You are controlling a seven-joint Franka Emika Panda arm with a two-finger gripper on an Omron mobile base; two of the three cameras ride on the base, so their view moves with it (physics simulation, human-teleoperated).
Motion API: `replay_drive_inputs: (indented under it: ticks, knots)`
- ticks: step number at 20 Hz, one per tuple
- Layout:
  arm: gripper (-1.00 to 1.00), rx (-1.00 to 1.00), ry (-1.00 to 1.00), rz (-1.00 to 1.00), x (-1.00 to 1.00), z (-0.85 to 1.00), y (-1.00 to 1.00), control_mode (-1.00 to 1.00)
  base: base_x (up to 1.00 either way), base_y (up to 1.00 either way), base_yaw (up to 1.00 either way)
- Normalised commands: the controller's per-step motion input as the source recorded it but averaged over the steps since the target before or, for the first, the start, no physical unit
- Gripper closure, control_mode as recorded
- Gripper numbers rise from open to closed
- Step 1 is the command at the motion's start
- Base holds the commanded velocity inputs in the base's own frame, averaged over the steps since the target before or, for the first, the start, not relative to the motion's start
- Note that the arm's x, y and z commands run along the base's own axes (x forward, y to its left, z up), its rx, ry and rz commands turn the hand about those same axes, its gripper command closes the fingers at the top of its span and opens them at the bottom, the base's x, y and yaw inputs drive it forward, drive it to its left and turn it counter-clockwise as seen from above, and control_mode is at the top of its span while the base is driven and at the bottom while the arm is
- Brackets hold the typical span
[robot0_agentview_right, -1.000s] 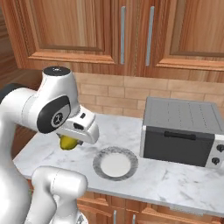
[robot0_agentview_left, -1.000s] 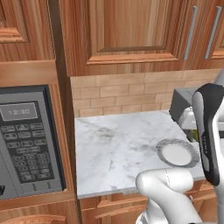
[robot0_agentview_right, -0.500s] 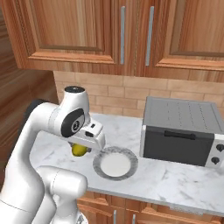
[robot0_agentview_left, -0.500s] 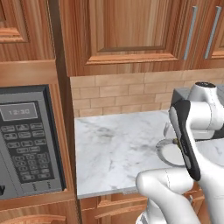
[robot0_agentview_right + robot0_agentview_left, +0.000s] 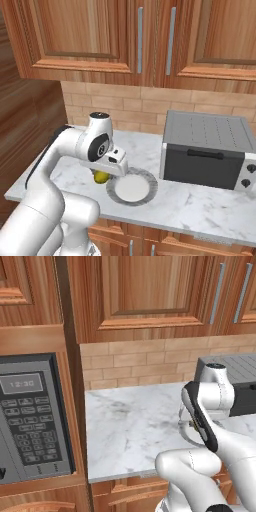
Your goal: Pick lemon from the fridge and place it on the plate on the counter.
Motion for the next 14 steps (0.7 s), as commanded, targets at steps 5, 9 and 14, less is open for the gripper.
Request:
replay_drive_inputs:
  ticks: [5,9,14]
  knots:
    - [1.0,0.0,0.0,0.01,0.32,-0.49,-0.34,-1.0,0.0,0.0,0.0]
    - [1.0,0.0,0.0,0.0,0.27,-0.39,-0.25,-1.0,0.0,0.0,0.0]
    - [1.0,0.0,0.0,0.0,0.36,-0.43,-0.02,-1.0,0.0,0.0,0.0]
